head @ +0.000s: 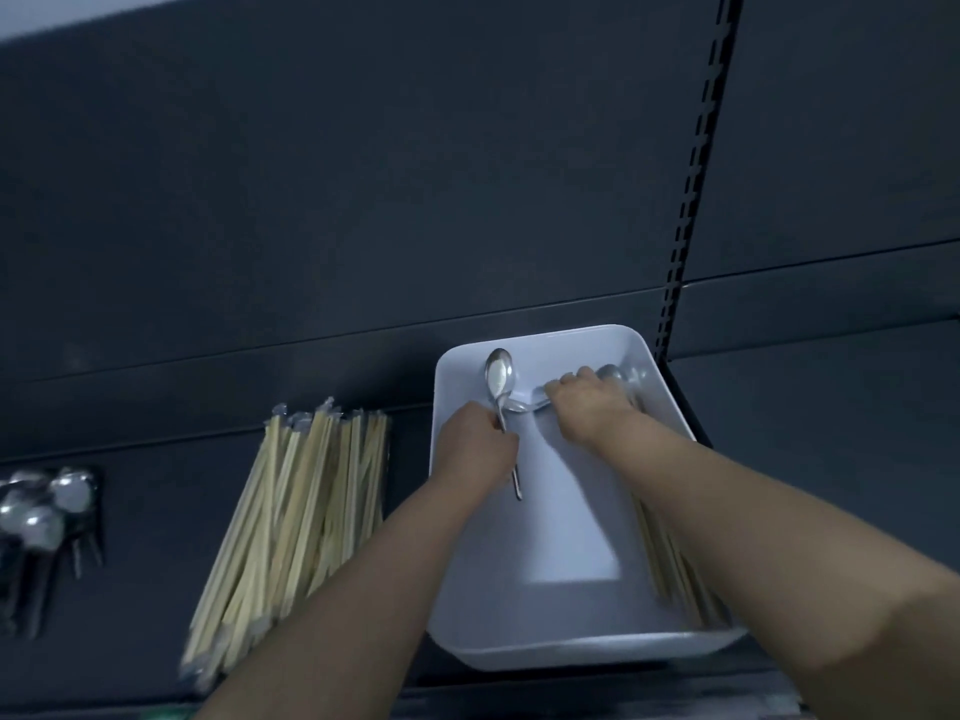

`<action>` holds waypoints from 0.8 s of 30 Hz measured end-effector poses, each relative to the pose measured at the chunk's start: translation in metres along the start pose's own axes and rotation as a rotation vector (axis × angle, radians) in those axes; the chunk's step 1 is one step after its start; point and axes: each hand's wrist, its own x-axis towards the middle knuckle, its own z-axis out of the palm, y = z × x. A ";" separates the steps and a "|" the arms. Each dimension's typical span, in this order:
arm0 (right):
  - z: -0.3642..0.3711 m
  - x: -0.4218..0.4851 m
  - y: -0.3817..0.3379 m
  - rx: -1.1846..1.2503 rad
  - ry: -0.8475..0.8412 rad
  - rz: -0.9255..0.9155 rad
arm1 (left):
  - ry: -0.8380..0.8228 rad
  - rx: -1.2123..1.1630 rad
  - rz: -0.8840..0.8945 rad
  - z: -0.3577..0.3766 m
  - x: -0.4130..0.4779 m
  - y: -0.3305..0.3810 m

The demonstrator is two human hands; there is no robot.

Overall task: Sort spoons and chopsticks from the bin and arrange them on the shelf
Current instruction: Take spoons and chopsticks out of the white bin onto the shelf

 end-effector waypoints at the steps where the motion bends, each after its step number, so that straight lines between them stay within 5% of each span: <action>1: 0.002 0.005 -0.002 -0.004 -0.014 0.002 | 0.008 -0.016 0.012 -0.003 0.000 -0.001; 12: -0.002 0.005 -0.034 0.070 0.111 -0.048 | 0.071 -0.136 0.079 -0.011 0.002 0.006; 18: -0.049 -0.007 -0.024 0.498 0.296 0.130 | 0.288 -0.250 0.139 -0.039 0.003 0.017; 24: -0.080 -0.015 -0.084 0.641 0.271 -0.018 | 0.450 -0.333 0.009 -0.089 -0.002 -0.017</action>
